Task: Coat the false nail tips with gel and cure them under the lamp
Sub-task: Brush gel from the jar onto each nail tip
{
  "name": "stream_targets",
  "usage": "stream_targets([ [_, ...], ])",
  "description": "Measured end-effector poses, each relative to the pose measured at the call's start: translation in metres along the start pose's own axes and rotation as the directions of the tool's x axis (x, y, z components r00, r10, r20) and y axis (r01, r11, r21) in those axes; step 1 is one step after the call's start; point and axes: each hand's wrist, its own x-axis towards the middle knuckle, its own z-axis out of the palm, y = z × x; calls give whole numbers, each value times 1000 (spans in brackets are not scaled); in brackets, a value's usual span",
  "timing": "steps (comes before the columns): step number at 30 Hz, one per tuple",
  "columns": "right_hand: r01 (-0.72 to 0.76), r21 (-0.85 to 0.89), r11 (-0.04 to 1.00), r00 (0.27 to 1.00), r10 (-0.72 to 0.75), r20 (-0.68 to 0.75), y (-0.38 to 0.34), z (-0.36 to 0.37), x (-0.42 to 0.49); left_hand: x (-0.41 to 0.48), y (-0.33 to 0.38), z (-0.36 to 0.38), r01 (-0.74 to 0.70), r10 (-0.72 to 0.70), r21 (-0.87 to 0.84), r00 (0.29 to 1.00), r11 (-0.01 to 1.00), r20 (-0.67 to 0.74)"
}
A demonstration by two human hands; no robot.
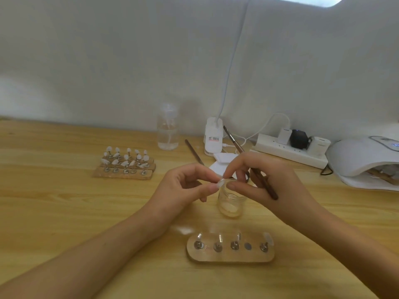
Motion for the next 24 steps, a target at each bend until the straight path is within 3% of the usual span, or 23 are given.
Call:
stream_targets([
  [8, 47, 94, 994, 999, -48, 10, -2, 9, 6, 1, 0, -3, 21, -9, -118, 995, 993, 95],
  [12, 13, 217, 976, 1000, -16, 12, -1, 10, 7, 1, -2, -5, 35, -22, -164, 996, 986, 83],
  [24, -60, 283, 957, 998, 62, 1, -4, 17, 5, 2, -3, -6, 47, -21, -194, 991, 980, 133],
])
